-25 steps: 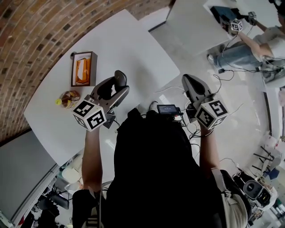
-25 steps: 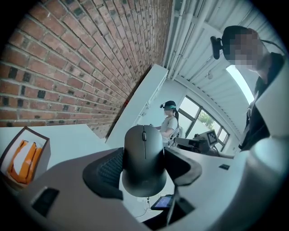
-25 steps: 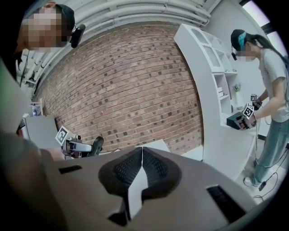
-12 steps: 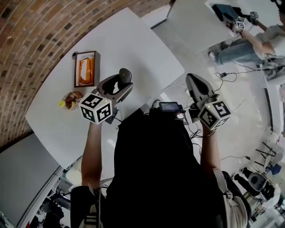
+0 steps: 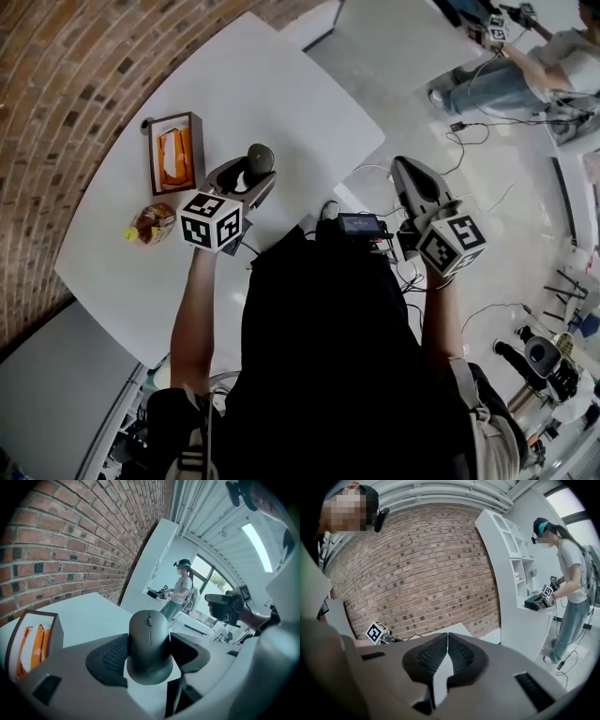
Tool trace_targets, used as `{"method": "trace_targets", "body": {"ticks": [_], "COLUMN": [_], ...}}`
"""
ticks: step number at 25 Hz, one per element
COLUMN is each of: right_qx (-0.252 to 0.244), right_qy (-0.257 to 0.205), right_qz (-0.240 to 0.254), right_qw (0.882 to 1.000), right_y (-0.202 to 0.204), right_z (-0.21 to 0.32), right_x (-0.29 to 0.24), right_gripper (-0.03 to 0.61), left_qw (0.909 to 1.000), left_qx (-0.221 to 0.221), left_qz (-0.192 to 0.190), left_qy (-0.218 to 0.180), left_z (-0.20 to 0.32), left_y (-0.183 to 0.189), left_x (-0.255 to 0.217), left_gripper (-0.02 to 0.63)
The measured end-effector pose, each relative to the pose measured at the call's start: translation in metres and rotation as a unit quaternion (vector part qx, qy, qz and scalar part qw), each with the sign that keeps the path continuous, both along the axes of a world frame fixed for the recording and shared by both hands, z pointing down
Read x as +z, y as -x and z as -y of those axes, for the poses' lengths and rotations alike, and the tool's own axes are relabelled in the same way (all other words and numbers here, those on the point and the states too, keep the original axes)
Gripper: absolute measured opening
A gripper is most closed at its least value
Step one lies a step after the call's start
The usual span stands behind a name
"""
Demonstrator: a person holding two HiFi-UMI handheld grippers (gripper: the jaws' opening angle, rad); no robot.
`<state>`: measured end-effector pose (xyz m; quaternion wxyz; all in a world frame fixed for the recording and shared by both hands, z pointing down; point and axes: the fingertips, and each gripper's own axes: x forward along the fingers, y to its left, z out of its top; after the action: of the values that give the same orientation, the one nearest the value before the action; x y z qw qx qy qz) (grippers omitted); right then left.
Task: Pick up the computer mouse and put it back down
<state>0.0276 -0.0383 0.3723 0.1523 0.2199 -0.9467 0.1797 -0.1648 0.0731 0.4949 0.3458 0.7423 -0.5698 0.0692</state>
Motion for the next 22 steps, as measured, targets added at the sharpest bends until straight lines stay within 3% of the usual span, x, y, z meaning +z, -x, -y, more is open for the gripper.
{"method": "trace_targets", "body": {"ticks": [5,22], "right_qx": [0.026,0.098], "right_qy": [-0.003,-0.002], "right_qz": [-0.006,-0.022], "right_qw": [1.0,0.995], "right_y": [-0.012,-0.045], "right_z": [-0.003,-0.007], "right_x": [-0.003,-0.002], "right_gripper": [0.017,0.017], "left_qw": [0.9997,0.9899], "left_qx": [0.008,0.056], "left_qz": [0.004,0.08], "left_qy": [0.024,0.103], "left_z": [0.005,0.025], "left_y": [0.003,0.016], "left_x": [0.023,0.097], "left_gripper": [0.295,0.295]}}
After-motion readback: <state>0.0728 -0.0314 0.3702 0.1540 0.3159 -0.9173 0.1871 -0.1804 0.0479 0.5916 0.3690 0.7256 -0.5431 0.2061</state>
